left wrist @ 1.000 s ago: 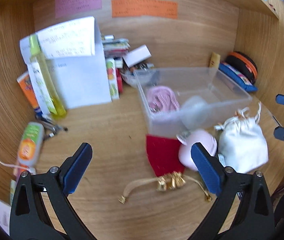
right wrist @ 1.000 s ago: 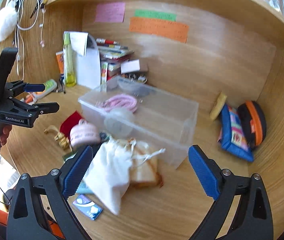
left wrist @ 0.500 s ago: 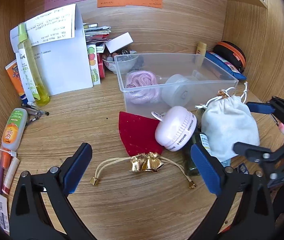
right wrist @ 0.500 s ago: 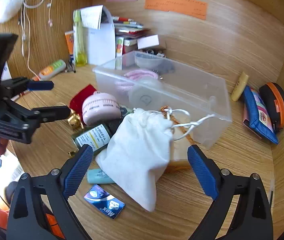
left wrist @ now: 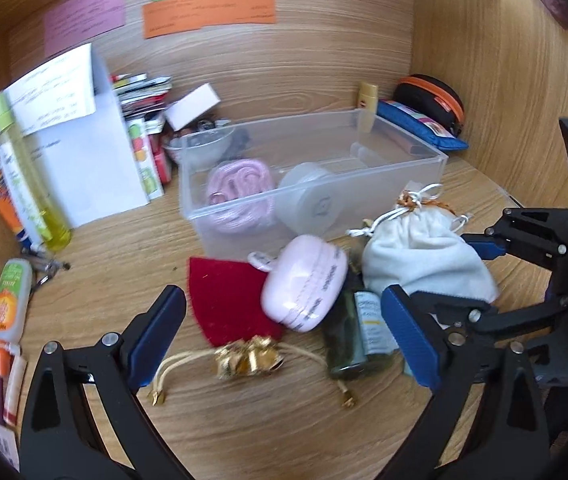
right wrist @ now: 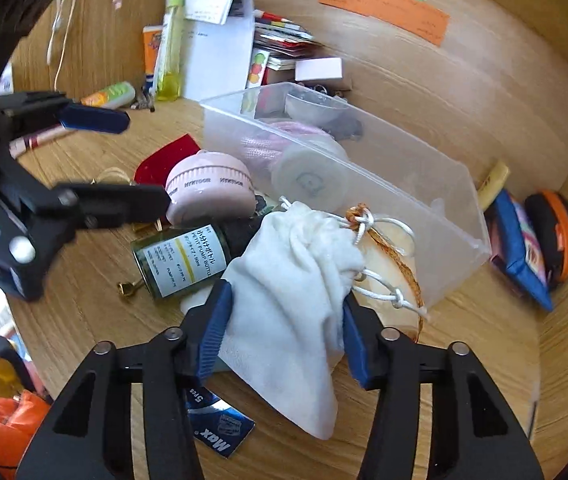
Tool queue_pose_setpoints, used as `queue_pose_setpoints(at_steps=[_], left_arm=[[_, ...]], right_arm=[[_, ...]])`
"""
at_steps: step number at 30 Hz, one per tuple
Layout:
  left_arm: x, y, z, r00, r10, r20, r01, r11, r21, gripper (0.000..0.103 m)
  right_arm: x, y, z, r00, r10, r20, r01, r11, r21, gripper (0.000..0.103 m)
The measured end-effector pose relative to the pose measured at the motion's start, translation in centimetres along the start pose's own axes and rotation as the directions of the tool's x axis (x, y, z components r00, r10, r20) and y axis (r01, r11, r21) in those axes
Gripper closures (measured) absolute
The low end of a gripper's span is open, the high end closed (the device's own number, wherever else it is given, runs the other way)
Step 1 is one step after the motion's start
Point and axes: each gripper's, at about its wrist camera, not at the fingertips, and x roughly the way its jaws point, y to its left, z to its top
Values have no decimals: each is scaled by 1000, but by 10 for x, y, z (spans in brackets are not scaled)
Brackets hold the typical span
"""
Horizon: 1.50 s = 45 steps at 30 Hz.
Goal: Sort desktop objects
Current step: 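Grasp the white drawstring pouch with the right tool while the left grasps the pink round gadget, then lift the white pouch and pink gadget and carry both over the clear bin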
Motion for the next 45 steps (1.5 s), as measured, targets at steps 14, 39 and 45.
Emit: queue_pose_setpoints(at_steps=[14, 39, 45], left_arm=[[29, 3, 8, 996, -57, -65, 56, 998, -14, 39], [47, 5, 9, 992, -73, -98, 65, 995, -78, 50], [29, 12, 14, 996, -77, -47, 71, 991, -111, 50]], right_arm=[[-38, -33, -2, 995, 71, 70, -79, 990, 116, 84], [-57, -70, 8, 987, 69, 145, -97, 975, 200, 84], [-68, -80, 17, 980, 59, 192, -101, 971, 216, 84]])
